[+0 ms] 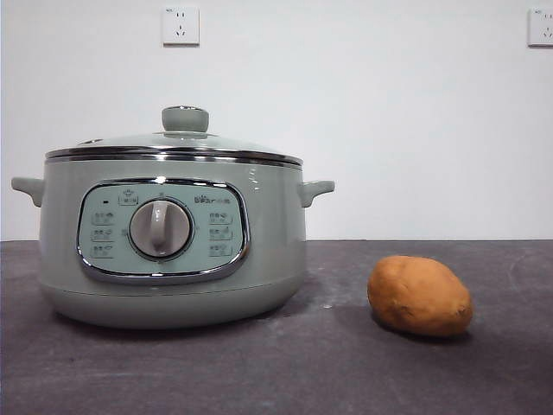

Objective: Pick up the potato,open the lid,put the potato in the pot,close the lid

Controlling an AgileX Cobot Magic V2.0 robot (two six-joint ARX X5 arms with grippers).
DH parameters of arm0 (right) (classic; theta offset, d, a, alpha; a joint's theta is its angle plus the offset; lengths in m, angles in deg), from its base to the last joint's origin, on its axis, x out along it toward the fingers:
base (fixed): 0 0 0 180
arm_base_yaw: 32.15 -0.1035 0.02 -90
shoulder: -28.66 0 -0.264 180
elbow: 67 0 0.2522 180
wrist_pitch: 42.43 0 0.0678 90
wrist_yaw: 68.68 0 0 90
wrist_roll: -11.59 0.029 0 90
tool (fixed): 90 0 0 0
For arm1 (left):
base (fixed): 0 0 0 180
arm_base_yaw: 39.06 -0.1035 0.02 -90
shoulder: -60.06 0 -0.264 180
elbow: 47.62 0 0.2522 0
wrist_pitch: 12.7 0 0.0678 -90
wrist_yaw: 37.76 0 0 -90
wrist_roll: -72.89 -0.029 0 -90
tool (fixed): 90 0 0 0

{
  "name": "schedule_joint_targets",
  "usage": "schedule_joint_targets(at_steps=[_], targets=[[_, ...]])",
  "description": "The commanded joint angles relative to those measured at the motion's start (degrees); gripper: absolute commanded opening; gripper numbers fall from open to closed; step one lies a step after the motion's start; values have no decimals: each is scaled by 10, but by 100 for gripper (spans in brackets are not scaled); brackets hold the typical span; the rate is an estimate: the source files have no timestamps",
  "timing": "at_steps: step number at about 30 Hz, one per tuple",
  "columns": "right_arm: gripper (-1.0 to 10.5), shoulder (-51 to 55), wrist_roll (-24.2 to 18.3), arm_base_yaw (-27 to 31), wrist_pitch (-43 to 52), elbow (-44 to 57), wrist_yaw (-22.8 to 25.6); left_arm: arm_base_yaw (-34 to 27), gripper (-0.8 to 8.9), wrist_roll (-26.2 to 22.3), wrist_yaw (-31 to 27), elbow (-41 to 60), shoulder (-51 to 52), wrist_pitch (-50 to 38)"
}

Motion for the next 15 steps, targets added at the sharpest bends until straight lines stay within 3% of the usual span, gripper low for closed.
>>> schedule_joint_targets(at_steps=[1,7,15], targets=[[1,0,45,-1,0,6,-1,-2,-4,53,5,8,2,-2],[-11,-1,46,-1,-8,-8,-16,-2,-6,55,36,-4,2,1],[-11,-36,28,-1,-70,-104,-16,-2,-7,54,32,-116,-23,92]])
